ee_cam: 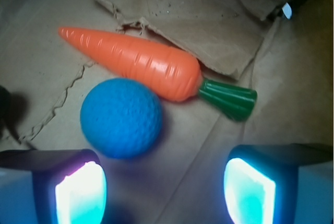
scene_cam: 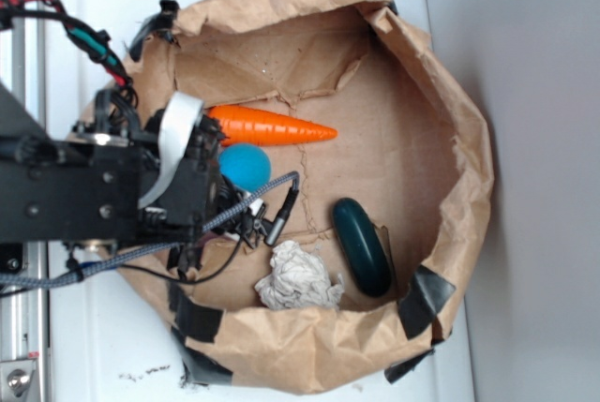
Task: Grab the blue ball.
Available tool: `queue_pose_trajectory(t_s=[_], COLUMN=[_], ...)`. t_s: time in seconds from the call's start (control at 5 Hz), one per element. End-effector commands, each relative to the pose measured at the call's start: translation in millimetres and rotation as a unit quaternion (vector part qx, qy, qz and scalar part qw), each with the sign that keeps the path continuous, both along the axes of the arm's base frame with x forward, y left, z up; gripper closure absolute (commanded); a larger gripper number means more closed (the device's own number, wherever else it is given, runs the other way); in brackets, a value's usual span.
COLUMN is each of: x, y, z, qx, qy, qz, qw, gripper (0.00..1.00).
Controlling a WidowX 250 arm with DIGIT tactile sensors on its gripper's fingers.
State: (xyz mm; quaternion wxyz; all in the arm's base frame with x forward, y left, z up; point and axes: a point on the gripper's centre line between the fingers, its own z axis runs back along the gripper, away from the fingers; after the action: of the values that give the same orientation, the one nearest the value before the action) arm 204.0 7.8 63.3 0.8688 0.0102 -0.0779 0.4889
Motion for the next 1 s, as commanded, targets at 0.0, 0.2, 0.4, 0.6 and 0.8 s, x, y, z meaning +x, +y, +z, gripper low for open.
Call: queue_pose_trajectory(t_s=[0.0,0.2,0.4,0.6,0.8], x=[6.7,6.7,6.7,27.7,34.7], y=[2.8,2.8,2.8,13.2,22.7], z=[16.6,16.6,16.6,6.3,3.3], qx=[-0.002,-0.002,-0.002,-0.006,-0.020], qy=[-0.033,-0.033,-0.033,-0.044,-0.061], qz=[-0.001,-0.001,-0.001,0.030,0.043], qw=[0.999,0.999,0.999,0.999,0.997], gripper=[0.00,0.00,0.00,0.00,0.00])
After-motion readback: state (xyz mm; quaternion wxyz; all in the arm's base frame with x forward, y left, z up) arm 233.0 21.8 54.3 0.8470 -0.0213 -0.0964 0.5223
